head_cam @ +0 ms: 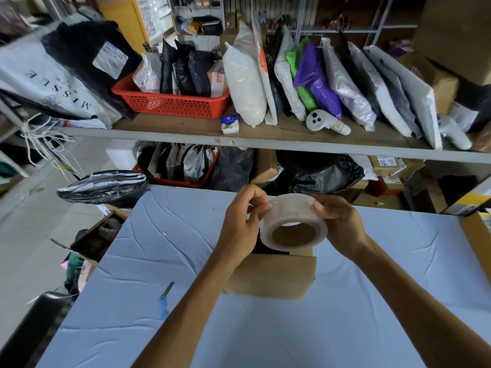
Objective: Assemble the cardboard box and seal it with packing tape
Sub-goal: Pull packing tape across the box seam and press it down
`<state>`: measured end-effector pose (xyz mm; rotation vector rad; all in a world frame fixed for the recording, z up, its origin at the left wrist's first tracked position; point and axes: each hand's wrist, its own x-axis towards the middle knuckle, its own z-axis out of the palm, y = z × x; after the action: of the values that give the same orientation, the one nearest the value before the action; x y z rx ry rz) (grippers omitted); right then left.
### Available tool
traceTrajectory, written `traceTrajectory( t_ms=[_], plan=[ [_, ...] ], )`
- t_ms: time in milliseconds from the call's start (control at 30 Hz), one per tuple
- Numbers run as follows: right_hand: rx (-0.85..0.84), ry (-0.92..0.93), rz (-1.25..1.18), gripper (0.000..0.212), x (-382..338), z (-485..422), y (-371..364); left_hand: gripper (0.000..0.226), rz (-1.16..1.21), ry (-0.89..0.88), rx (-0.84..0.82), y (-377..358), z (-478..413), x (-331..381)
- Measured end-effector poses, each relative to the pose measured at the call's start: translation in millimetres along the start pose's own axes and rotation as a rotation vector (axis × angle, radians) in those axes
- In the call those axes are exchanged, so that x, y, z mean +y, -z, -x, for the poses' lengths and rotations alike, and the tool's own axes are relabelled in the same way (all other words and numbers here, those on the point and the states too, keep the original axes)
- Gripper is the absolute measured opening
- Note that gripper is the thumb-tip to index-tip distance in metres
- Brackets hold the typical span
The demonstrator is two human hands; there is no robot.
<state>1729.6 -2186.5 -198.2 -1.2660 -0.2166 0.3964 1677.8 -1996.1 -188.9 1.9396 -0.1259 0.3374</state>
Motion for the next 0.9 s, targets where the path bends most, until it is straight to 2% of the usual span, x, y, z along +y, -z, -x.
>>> traceTrajectory(
  t_ms=[67, 133, 233, 367, 400, 500, 600, 700, 767, 800, 900],
  plan=[
    [-0.040, 0.020, -0.001, 0.046, -3.6, 1.6, -3.0, 0.020, -0.012, -0.012, 0.009, 2.5, -1.5, 3.2],
    [-0.030, 0.036, -0.006, 0.012, -7.4, 4.1, -8.6, 0.024, -0.033, -0.026, 0.020, 4.6, -1.8, 5.4],
    [-0.008, 0.031, -0.018, 0.021, -11.9, 7.3, -13.7, 0.031, -0.073, -0.034, 0.009, 6.4, 0.0, 8.3],
    [0.050, 0.080, 0.065, 0.020, -19.5, 7.2, -21.7, 0.038, -0.127, 0.014, -0.031, 8.6, 5.7, 17.2],
    [0.108, 0.103, 0.091, 0.020, -22.4, 7.2, -25.4, 0.036, -0.136, 0.029, -0.039, 7.2, 9.5, 19.9],
    [0.284, 0.189, 0.245, 0.040, -24.6, 6.3, -31.5, 0.028, -0.147, 0.055, -0.026, 5.1, 15.4, 28.0],
    [0.235, 0.235, 0.441, 0.040, -25.6, 5.0, -39.4, 0.028, -0.150, 0.071, -0.020, 12.2, 15.6, 34.6],
    [0.285, 0.256, 0.657, 0.045, -30.6, -0.7, -33.0, 0.027, -0.159, 0.027, -0.093, 6.7, 24.0, 45.6],
    [0.257, 0.248, 0.588, 0.043, -43.9, 0.9, -32.8, 0.025, -0.174, 0.091, -0.133, 12.0, 14.0, 48.7],
    [0.220, 0.250, 0.572, 0.045, -50.0, 1.7, -33.2, 0.022, -0.108, 0.178, -0.161, 18.1, 4.1, 47.4],
    [0.190, 0.279, 0.690, 0.046, -56.7, 6.6, -33.3, 0.018, 0.318, 0.401, -0.213, 30.7, -6.6, 44.7]
  ],
)
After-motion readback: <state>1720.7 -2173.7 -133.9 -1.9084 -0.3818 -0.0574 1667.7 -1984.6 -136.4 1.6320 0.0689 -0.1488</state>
